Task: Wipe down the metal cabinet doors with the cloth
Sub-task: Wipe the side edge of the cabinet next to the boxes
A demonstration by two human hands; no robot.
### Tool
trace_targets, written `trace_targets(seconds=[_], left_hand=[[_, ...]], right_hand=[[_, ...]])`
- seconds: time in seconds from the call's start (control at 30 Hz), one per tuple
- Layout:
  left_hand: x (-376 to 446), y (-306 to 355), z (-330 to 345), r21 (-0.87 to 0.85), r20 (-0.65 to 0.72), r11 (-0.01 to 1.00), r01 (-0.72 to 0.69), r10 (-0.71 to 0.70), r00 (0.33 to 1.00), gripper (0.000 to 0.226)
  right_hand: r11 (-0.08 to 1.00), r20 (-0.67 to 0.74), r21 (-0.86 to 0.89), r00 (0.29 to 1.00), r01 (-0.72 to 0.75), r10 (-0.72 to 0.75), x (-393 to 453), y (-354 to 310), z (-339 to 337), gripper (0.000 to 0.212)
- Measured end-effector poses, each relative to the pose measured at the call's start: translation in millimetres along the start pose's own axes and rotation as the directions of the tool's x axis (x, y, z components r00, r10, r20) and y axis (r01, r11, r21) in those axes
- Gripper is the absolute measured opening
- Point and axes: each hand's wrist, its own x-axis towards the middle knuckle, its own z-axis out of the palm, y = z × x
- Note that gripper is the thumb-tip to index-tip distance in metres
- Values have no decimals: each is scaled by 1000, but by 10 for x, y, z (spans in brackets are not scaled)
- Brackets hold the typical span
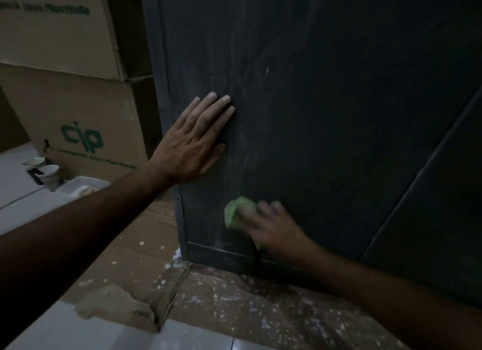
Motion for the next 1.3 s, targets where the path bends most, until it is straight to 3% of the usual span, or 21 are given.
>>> trace_targets(seconds=[0.07,0.13,0.2,0.23,0.3,0.37,0.43,0.5,0.53,0.6,0.67,0.73,0.8,0.83,0.93,1.0,1.07,1.17,1.23,1.27,1.3], left_hand=[[-11,14,-6,3,18,1000,0,0,1000,70],[-9,1,-18,12,15,1000,-9,9,1000,70],[2,-18,-16,26,-16,1000,-8,8,1000,70],[6,-21,-12,25,-30,1000,5,-4,1000,70],[12,-17,5,12,-41,999,33,-32,999,70],[24,-23,11,5,-34,999,44,-44,998,72],[28,-31,1,11,-33,999,48,-47,998,74],[16,-39,3,24,-28,999,43,-43,999,75],[11,-40,13,27,-19,999,40,-40,999,76],[11,-42,39,37,-4,998,41,-41,999,77],[3,-47,50,47,6,998,46,-46,999,77],[-1,-46,45,52,12,998,43,-44,999,76],[12,-50,16,38,17,998,44,-44,999,77],[19,-54,-6,30,14,999,42,-43,999,77],[58,-83,-87,24,-4,999,42,-42,999,71],[85,-77,-142,14,-17,998,54,-54,998,64],[104,-51,-169,-16,-31,993,120,-120,992,61],[87,-46,-219,-125,-72,922,367,-377,923,70],[65,-75,-262,-179,-67,857,484,-501,863,81],[46,-86,-278,-174,-61,856,488,-504,862,84],[24,-91,-287,-156,-52,869,469,-481,875,86]], right_hand=[[977,241,-12,949,211,-202,-247,-191,-1,32],[977,254,-21,947,211,-199,-179,-44,-84,26],[999,7,-39,1000,27,-27,144,292,-262,39],[994,-142,-33,984,-109,103,341,525,-406,43],[935,-357,-3,874,-354,330,652,922,-656,40],[893,-424,33,803,-448,419,742,992,-740,40],[942,-347,-3,884,-334,313,596,739,-671,46],[991,-120,-101,990,-87,75,367,423,-606,54],[990,-3,-143,1000,-2,1,310,396,-625,57],[989,-57,-144,998,-33,25,427,673,-784,53],[955,-327,-98,915,-281,236,727,1180,-1067,47],[827,-551,-50,706,-560,445,1010,1649,-1394,44],[720,-619,23,556,-694,555,1162,1700,-1508,43],[739,-598,30,581,-673,553,1160,1569,-1471,43],[955,-293,-39,917,-295,271,858,915,-1180,47],[989,-158,-77,981,-129,115,723,819,-1156,44],[966,-252,-36,938,-254,237,884,1076,-1269,41],[804,-513,-19,696,-595,503,1246,1627,-1603,40],[725,-582,33,576,-688,574,1363,1698,-1652,42],[737,-569,36,592,-675,571,1362,1616,-1598,44],[795,-528,18,669,-607,523,1311,1465,-1494,47]])
